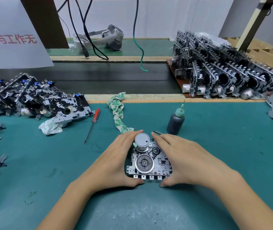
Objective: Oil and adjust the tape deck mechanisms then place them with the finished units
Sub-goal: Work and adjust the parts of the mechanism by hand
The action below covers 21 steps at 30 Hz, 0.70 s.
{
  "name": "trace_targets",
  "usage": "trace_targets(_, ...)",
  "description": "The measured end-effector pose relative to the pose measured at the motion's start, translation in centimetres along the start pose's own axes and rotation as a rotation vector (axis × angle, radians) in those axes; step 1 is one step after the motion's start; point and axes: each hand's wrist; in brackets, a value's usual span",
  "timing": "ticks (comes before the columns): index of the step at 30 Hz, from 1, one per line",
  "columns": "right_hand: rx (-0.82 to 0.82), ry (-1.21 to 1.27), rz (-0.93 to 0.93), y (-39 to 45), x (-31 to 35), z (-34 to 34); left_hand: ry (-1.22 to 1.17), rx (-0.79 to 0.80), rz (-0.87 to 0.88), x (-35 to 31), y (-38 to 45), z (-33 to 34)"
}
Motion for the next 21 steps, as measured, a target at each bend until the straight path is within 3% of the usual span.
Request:
trace_targets(4,-0.093,-0.121,-0.065,0.2,-0.2,-0.4,-0.077,-0.006,-0.077,0.2,-0.1,0.2)
trace_targets(6,-0.111,-0.027,-0.065,0.2,-0.8,-0.9,-0.236,-0.04,-0.143,0.2,-0.2,0.2)
trace_targets(8,-0.145,0.33,-0.05,-0.2,-1.1,-1.5,-0.542,-0.099,-0.199,0.2,0.2,0.1)
trace_targets(11,-0.156,1.065,-0.124,-0.9,-0.6,-1.7,-1.294,-0.088,-0.268,0.1,1.0,-1.0)
trace_targets(12,-0.11,1.297,-0.19,-0.9,0.0,-1.7,-1.533,-0.011,-0.279,0.0,1.2,-1.1)
trace_targets(14,0.048,1.633,-0.301,-0.8,1.8,-1.0,-1.797,0.124,-0.354,-0.7,1.5,-0.9)
trace_targets(17,0.266,1.965,-0.31,-0.6,4.1,-0.6,-2.175,0.278,-0.347,-2.1,1.7,0.4)
trace_targets(18,0.279,1.994,-0.293,-0.6,4.2,-0.7,-2.231,0.346,-0.285,-2.8,1.7,0.5)
trace_targets(21,0.203,1.765,-0.316,-0.4,3.5,-1.2,-2.017,0.231,-0.203,-3.8,1.9,0.8)
Point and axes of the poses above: each hand's wrist, its own y-axis towards the middle knuckle, its own z-axis out of the palm, x = y × z, and after that the axes turned 7 degrees about x, right-handed
